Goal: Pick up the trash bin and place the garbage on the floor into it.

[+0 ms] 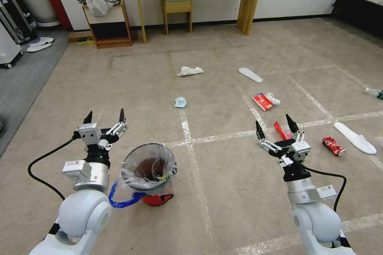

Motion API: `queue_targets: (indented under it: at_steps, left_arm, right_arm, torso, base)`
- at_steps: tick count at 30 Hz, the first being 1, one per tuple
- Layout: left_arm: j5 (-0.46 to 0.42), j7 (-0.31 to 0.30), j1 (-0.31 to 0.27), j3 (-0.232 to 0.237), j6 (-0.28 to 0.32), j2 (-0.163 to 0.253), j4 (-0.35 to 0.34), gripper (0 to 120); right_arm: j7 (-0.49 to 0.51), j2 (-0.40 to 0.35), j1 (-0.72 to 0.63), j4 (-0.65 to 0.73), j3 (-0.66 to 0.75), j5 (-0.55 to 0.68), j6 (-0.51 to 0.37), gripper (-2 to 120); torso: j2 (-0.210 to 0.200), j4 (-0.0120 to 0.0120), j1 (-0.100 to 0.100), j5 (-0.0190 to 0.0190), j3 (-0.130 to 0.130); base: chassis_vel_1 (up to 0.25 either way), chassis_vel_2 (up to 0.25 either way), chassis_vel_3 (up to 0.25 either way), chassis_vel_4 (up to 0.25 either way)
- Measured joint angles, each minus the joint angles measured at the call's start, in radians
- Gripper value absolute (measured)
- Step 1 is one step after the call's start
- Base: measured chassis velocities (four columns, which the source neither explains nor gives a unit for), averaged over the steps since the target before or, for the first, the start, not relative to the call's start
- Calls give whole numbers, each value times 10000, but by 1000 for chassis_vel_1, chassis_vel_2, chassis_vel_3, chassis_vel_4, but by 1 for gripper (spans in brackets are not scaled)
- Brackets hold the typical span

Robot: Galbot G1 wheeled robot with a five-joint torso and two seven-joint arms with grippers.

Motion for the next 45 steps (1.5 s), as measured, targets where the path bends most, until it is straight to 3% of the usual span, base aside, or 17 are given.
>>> queue_targets:
  at_steps: [21,28,30,31,32,34,35,36,38,40,42,43,44,45]
  left_arm:
    - [-178,10,26,1,105,23,-39,96]
    - [-407,-272,1,-23,954,363,-26,97]
    - [-976,-683,-100,-21,1641,885,-110,97]
    - [-976,-683,-100,-21,1641,885,-110,97]
    - [-1721,-970,-262,-86,2155,1545,-225,97]
    - [-1913,-1034,-300,-121,2275,1697,-252,98]
    - [-3170,-1300,-432,-291,3119,2489,-441,98]
    - [-3170,-1300,-432,-291,3119,2489,-441,98]
    - [-5112,-2133,-554,-362,4514,3537,-722,99]
    - [-5567,-2383,-576,-336,4785,3778,-768,99]
    - [-6778,-3088,-612,-304,5371,4244,-846,99]
    - [-6778,-3088,-612,-304,5371,4244,-846,99]
    - [-7904,-3671,-659,-314,5729,4522,-858,99]
    - [-8434,-3993,-718,-329,5840,4630,-856,100]
  right_arm:
    - [-191,59,-21,-141,52,-278,53,100]
    - [-193,50,-43,-140,59,-269,91,100]
    - [-191,-5,-53,-141,75,-244,172,100]
    - [-191,-5,-53,-141,75,-244,172,100]
    - [-191,-56,-78,-148,108,-232,238,100]
    - [-190,-66,-89,-149,118,-228,254,100]
    - [-188,-79,-139,-149,147,-235,316,100]
    - [-188,-79,-139,-149,147,-235,316,100]
    - [-188,-68,-185,-151,136,-271,340,100]
    - [-188,-67,-184,-155,116,-277,341,100]
    - [-187,-77,-144,-200,45,-319,329,100]
    - [-187,-77,-144,-200,45,-319,329,100]
    - [-180,-134,-68,-274,-73,-373,313,100]
    - [-177,-171,-28,-317,-157,-397,307,100]
  torso:
    - [0,0,0,0,0]
    - [0,0,0,-2,0]
    - [0,1,0,-3,0]
    - [0,1,0,-3,0]
    - [0,0,0,-1,0]
    - [0,-3,0,4,0]
    - [0,-1,0,-6,0]
    - [0,-1,0,-6,0]
    - [0,-1,1,0,0]
    - [0,-1,0,-8,0]
    - [0,0,0,2,0]
    - [0,0,0,2,0]
    - [0,0,1,-3,0]
    - [0,1,0,-2,0]
  base:
    - [-7,6,10,-6]
    - [0,0,0,0]
    - [0,0,0,0]
    - [0,0,0,0]
    - [0,0,0,0]
    - [0,0,0,0]
    - [0,0,0,0]
    - [0,0,0,0]
    - [0,0,0,0]
    - [0,0,0,0]
    - [0,0,0,0]
    - [0,0,0,0]
    - [0,0,0,0]
    - [0,0,0,0]
